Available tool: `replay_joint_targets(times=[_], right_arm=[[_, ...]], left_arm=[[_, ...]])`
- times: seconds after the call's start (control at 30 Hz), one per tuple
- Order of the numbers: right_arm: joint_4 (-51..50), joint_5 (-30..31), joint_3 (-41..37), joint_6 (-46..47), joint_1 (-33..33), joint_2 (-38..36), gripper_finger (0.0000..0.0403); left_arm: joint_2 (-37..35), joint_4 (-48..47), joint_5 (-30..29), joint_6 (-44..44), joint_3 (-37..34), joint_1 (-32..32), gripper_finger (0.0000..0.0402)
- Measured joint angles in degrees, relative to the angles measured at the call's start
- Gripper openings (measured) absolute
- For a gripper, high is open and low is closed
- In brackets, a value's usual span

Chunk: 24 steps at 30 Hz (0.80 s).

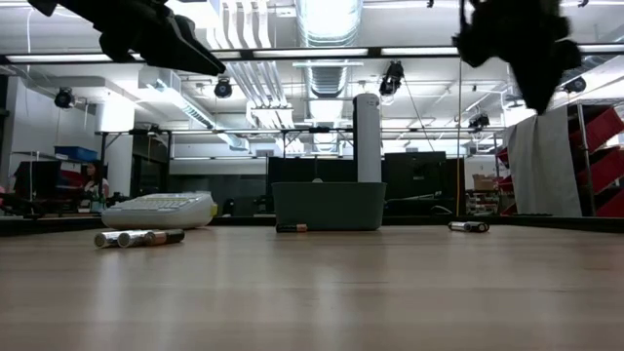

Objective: Sort batteries
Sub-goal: Put the brown battery into the green bin

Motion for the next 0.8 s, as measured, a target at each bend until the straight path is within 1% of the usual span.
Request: replay_joint_targets(times=[0.2, 0.37, 0.57, 0.8], right_arm=[[1.41, -4.97, -6.73, 16.69, 11.01, -0.15, 0.0154], [7.26, -5.13, -12.63, 26.86, 18.82, -0.42, 0.0162], [17.9, -5.16, -19.36, 34.7, 23.31, -0.69, 0.0161], [19.3, -5.22, -22.37, 40.75, 26.06, -0.71, 0.0151]], left_arm=[[0.0, 0.0, 0.0, -0.14, 0.0, 0.0, 0.0155], [0.0, 0.0, 0.0, -0.15, 0.0, -0.02, 0.0155], [0.0, -0.02, 0.0, -0.3, 0.0, -0.02, 0.0155], [-0.02, 0.0, 0.0, -2.77, 0.0, -0.07, 0.0155]])
